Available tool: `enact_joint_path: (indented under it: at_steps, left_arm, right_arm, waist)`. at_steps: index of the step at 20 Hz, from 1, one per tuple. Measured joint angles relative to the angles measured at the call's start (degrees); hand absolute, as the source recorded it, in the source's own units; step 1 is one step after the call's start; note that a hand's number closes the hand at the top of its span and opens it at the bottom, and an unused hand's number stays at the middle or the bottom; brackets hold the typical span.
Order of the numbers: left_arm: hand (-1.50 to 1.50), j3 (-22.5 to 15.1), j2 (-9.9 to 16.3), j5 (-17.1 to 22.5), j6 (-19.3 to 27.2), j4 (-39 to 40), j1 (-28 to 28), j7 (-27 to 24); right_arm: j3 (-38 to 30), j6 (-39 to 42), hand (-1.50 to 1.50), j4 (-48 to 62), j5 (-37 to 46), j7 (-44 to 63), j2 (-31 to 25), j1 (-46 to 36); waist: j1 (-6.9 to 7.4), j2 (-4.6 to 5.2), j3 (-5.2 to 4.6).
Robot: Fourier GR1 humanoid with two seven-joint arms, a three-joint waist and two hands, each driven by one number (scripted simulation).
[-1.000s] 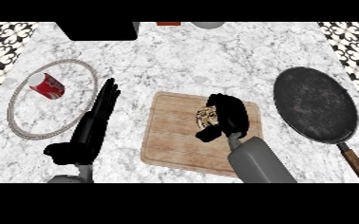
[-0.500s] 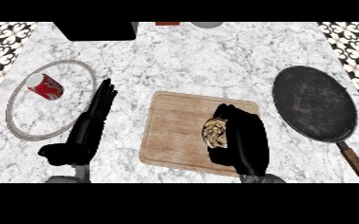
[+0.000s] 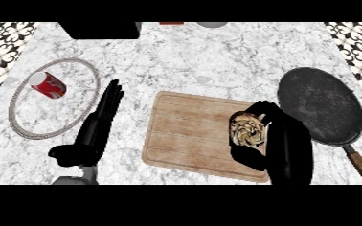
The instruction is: Pick the cupcake from the cutting board and place it in the pan
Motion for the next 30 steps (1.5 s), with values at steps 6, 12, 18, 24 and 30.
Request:
enact_joint_path:
  at_steps: [6, 12, 18, 24, 30]
  left_arm:
    - [0.0, -0.16, -0.52, -0.97, 0.76, -1.61, -1.04, 2.38]
    - [0.0, -0.46, -1.09, -1.34, 0.57, -1.56, -0.9, 2.16]
    - [0.0, -0.27, -1.4, -1.46, 0.36, -1.34, -1.51, 2.63]
    - [0.0, 0.22, -1.17, -1.4, -0.63, -0.86, -0.93, 1.29]
    - [0.0, -0.67, -2.02, -2.22, -0.64, 0.04, -1.4, 0.46]
  right_arm:
    - [-11.5, -6.54, 1.5, 4.17, -8.78, -7.47, -3.03, 0.81]
    - [-22.19, -13.54, 1.5, 15.17, -13.49, -17.95, -8.53, -1.19]
    - [-30.86, -23.09, 1.5, 29.98, -18.78, -28.76, -11.26, -6.94]
    - [-38.55, -27.43, 1.5, 48.83, -29.18, -43.84, -14.71, -15.84]
    - [-41.78, -21.41, -1.5, 66.46, -33.41, -48.87, -18.81, -22.97]
  waist:
    - [0.28, 0.1, 0.02]
    - [0.51, 0.18, 0.04]
    - [0.8, 0.28, 0.08]
    - [1.12, 0.34, 0.08]
    - [2.14, 0.7, 0.06]
